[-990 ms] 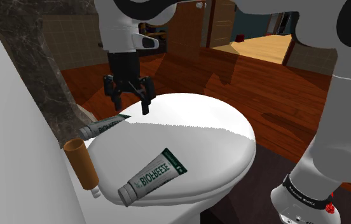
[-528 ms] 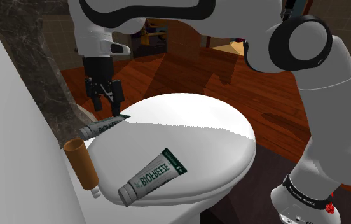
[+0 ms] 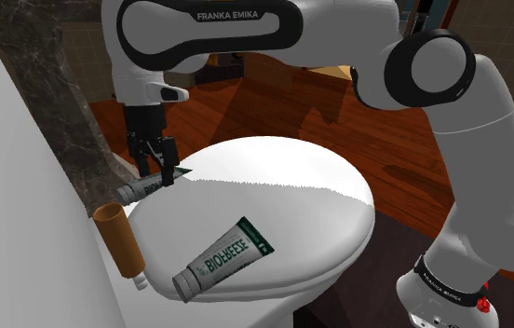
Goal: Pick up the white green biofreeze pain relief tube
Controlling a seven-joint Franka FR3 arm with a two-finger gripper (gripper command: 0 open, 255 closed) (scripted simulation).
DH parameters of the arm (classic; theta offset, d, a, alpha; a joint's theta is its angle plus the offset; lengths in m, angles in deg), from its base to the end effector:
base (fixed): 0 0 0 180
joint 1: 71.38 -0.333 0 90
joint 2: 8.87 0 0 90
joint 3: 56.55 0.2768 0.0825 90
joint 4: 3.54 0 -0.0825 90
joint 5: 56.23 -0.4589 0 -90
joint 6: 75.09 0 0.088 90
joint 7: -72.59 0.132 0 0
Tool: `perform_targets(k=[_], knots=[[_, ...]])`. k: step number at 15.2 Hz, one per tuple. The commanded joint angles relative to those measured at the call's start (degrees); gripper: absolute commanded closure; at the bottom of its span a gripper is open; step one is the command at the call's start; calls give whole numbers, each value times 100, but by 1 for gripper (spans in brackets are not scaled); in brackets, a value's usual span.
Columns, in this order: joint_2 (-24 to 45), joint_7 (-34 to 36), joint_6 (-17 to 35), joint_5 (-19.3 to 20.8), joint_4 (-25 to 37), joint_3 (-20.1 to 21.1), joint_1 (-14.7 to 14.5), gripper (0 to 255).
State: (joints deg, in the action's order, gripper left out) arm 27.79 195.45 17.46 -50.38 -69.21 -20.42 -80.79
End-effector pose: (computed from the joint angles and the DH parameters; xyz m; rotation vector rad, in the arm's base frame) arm 0.6091 0.4516 0.4088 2.3299 -2.0212 -0.4117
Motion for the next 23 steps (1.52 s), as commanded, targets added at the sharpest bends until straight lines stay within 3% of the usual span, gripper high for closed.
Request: perform_targets(k=[1,2,11,23], knots=[[-22,-11,54,-8,-75,2,25,0],[-18,-8,55,-6,-72,2,21,255],[-21,-11,54,-8,-74,2,25,255],[261,120,-1079,106,1408,-28,-367,255]])
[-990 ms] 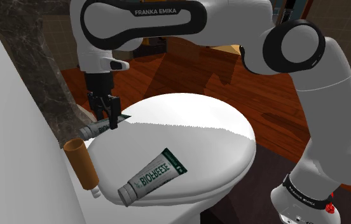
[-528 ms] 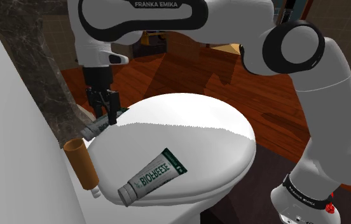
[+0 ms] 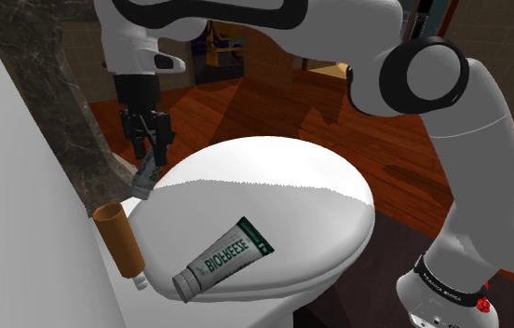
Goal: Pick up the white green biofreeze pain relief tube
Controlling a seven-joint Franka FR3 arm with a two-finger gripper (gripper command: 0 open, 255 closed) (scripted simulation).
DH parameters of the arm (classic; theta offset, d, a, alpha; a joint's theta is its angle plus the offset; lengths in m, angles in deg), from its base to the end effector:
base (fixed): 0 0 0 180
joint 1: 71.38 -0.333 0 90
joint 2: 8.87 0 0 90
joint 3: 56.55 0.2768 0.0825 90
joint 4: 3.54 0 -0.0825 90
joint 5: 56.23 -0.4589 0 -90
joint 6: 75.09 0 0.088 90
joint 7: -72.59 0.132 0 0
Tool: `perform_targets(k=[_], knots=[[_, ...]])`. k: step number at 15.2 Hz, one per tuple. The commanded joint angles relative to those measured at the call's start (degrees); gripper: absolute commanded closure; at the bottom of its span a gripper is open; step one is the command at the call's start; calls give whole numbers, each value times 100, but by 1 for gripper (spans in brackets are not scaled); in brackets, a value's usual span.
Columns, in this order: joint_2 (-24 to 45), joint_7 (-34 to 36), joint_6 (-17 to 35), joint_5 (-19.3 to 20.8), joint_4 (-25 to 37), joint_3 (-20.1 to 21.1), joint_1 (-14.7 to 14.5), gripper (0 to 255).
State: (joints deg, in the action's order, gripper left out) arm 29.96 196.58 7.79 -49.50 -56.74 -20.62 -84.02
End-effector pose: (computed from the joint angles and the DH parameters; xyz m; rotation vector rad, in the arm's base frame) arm 0.6092 0.4486 0.4783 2.3307 -2.0221 -0.4115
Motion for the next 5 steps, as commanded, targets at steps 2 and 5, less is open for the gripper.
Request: perform_targets(k=[2,5], knots=[[159,29,-360,64,541,-29,-165,255],[244,40,-519,97,799,-46,-251,255]])
